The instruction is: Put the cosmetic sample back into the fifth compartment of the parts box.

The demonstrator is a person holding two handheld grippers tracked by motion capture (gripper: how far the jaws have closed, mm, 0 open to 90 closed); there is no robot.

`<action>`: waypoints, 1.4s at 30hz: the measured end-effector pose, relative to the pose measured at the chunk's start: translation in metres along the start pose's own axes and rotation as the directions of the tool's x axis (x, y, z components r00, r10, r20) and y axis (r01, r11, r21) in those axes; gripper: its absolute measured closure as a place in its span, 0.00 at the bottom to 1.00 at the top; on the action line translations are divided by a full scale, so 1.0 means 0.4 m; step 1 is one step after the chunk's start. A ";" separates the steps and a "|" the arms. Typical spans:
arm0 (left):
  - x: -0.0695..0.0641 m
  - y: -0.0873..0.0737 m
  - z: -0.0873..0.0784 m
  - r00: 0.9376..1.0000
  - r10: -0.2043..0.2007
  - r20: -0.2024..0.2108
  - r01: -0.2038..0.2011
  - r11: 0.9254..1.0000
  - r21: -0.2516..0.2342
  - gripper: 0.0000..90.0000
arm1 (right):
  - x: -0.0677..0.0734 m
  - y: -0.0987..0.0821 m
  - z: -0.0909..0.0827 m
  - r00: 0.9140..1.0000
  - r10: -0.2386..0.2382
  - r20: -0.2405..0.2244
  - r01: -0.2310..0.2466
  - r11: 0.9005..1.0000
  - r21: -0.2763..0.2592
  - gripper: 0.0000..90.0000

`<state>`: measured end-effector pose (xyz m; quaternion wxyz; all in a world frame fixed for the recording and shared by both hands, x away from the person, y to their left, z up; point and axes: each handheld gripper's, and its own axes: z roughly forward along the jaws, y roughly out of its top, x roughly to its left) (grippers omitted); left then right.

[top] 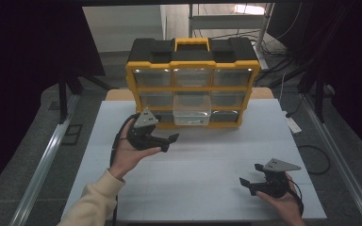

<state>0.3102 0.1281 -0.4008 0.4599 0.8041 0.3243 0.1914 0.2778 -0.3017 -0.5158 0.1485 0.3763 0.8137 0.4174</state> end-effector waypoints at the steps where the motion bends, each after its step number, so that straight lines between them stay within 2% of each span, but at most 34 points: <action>1: -0.001 -0.011 -0.007 1.000 -0.001 -0.004 0.001 1.000 0.000 0.15 | 0.000 0.001 -0.001 1.000 -0.002 0.001 0.002 1.000 0.001 0.15; 4: -0.004 -0.047 -0.023 1.000 -0.014 -0.016 0.014 1.000 -0.007 0.15 | 0.004 0.001 -0.001 1.000 -0.005 0.003 0.005 1.000 -0.002 0.15; 7: -0.007 -0.094 -0.038 0.998 -0.055 -0.023 0.054 0.998 -0.025 0.15 | 0.006 0.002 -0.001 1.000 -0.009 0.005 0.009 1.000 -0.006 0.15; 8: -0.007 -0.094 -0.038 0.998 -0.055 -0.023 0.054 0.998 -0.025 0.15 | 0.006 0.002 -0.001 1.000 -0.009 0.005 0.009 1.000 -0.006 0.15; 11: -0.014 -0.137 -0.049 0.998 -0.045 -0.043 0.044 0.999 -0.008 0.15 | 0.007 0.004 0.000 1.000 -0.009 0.010 0.009 1.000 -0.004 0.15; 12: -0.015 -0.156 -0.054 0.998 -0.054 -0.045 0.053 0.999 -0.007 0.15 | 0.007 0.004 0.000 1.000 -0.008 0.010 0.008 1.000 -0.003 0.15; 13: -0.015 -0.184 -0.060 0.996 -0.073 -0.048 0.073 0.997 -0.005 0.15 | 0.007 0.005 0.000 1.000 -0.006 0.010 0.006 1.000 -0.004 0.15; 14: -0.015 -0.184 -0.060 0.996 -0.073 -0.048 0.073 0.997 -0.005 0.15 | 0.007 0.005 0.000 1.000 -0.006 0.010 0.006 1.000 -0.004 0.15; 16: -0.014 -0.219 -0.065 0.994 -0.087 -0.062 0.088 0.996 0.005 0.15 | 0.007 0.005 -0.001 1.000 -0.003 0.008 0.003 1.000 -0.007 0.15; 17: -0.013 -0.246 -0.069 0.992 -0.112 -0.062 0.112 0.994 0.007 0.15 | 0.006 0.006 -0.002 1.000 0.006 0.001 -0.006 1.000 -0.018 0.15; 19: -0.012 -0.272 -0.074 0.989 -0.132 -0.064 0.133 0.991 0.009 0.15 | 0.006 0.006 -0.005 1.000 0.012 -0.001 -0.012 1.000 -0.026 0.15; 21: -0.011 -0.286 -0.077 0.988 -0.139 -0.071 0.141 0.990 0.013 0.15 | 0.005 0.006 -0.007 1.000 0.017 -0.001 -0.017 0.999 -0.030 0.15; 24: 0.000 -0.335 -0.089 0.984 -0.147 -0.097 0.151 0.988 0.038 0.15 | 0.002 0.005 -0.013 0.999 0.032 -0.003 -0.032 0.998 -0.046 0.16; 25: 0.000 -0.335 -0.089 0.984 -0.147 -0.097 0.151 0.988 0.038 0.15 | 0.002 0.005 -0.013 0.999 0.032 -0.003 -0.032 0.998 -0.046 0.16; 26: 0.007 -0.348 -0.093 0.981 -0.165 -0.098 0.169 0.985 0.039 0.15 | -0.001 0.005 -0.012 0.999 0.041 -0.004 -0.041 0.998 -0.049 0.16; 28: 0.015 -0.362 -0.094 0.979 -0.171 -0.110 0.176 0.983 0.043 0.15 | -0.003 0.005 -0.010 0.999 0.042 -0.003 -0.042 0.998 -0.047 0.16; 33: 0.025 -0.370 -0.089 0.980 -0.164 -0.116 0.170 0.984 0.046 0.15 | -0.002 0.005 -0.009 0.999 0.041 -0.006 -0.041 0.998 -0.045 0.16; 42: 0.022 -0.376 -0.080 0.978 -0.169 -0.125 0.178 0.982 0.062 0.15 | -0.003 0.004 -0.009 0.999 0.040 0.001 -0.040 0.998 -0.051 0.16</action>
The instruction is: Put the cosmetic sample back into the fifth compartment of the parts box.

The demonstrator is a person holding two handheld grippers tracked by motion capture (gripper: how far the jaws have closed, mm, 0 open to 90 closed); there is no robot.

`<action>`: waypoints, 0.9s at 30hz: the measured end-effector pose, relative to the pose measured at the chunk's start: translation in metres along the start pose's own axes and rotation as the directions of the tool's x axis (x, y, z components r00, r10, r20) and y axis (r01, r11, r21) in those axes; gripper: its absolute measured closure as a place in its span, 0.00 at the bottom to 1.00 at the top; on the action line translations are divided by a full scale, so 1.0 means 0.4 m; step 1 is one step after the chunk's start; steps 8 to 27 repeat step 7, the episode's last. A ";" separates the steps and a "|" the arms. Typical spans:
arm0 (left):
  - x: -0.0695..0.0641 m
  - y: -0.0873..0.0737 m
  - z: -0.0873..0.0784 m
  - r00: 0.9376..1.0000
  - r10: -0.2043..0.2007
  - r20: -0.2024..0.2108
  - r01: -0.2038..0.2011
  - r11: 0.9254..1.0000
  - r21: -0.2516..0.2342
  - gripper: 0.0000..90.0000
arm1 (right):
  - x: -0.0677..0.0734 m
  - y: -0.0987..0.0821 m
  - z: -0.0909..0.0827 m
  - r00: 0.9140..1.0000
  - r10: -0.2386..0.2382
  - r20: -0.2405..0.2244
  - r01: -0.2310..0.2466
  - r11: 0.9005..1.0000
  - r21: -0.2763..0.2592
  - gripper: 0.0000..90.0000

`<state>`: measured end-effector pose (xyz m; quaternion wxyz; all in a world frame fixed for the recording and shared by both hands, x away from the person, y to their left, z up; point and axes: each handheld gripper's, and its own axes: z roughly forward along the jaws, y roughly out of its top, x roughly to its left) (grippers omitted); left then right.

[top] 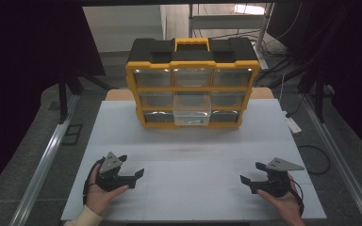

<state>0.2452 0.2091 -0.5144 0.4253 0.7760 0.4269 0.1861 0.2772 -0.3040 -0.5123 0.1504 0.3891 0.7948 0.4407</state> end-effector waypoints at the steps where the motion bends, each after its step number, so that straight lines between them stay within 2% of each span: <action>1: 0.001 -0.001 0.001 1.000 -0.002 0.002 0.002 1.000 0.001 0.15 | 0.000 0.000 0.000 1.000 -0.001 0.001 0.001 1.000 -0.001 0.16; 27: 0.001 -0.003 0.002 1.000 -0.001 0.006 0.001 1.000 0.008 0.15 | 0.002 0.001 -0.002 1.000 0.000 0.004 0.000 1.000 -0.005 0.15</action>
